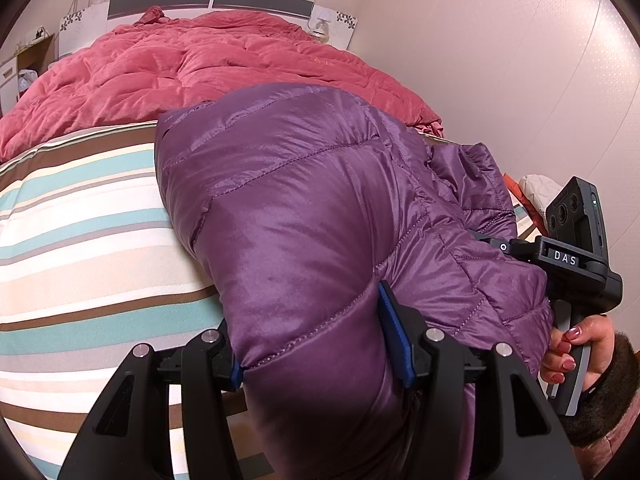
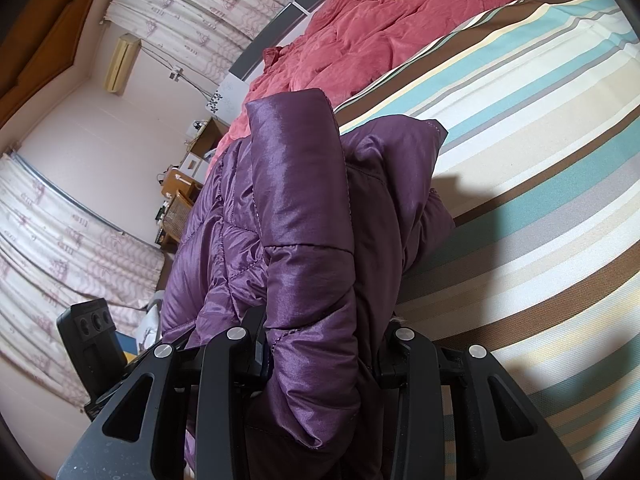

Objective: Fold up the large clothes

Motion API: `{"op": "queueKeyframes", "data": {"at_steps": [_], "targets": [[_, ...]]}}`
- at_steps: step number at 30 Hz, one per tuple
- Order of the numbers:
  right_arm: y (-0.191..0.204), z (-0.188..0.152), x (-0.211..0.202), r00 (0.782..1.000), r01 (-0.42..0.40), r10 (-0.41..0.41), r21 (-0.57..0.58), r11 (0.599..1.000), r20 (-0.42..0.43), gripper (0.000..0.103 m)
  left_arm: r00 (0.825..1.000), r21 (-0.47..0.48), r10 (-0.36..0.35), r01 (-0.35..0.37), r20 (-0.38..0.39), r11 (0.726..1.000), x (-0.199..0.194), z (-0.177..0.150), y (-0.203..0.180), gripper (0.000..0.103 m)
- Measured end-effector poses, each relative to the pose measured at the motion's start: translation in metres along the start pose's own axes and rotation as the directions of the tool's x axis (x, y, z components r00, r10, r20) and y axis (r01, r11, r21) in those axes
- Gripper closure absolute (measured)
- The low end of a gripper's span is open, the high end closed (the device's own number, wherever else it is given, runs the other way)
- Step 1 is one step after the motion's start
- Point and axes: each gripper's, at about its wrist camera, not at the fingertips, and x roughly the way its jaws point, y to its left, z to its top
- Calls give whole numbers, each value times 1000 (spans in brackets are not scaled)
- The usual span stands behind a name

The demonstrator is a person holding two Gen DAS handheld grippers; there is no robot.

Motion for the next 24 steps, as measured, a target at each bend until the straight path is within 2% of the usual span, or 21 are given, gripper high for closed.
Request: {"op": "queueKeyframes", "data": {"at_steps": [11, 16, 24], "targets": [[18, 5, 0, 999, -38, 39, -39, 999, 22, 69, 998, 17, 25, -25, 54, 1000, -20, 9, 6, 49], [40, 8, 12, 999, -46, 47, -73, 996, 20, 69, 996, 4, 50, -50, 73, 999, -32, 15, 26, 49], [86, 18, 53, 997, -72, 72, -122, 990, -6, 69, 989, -51, 114, -110, 92, 993, -44, 25, 72, 49]]}}
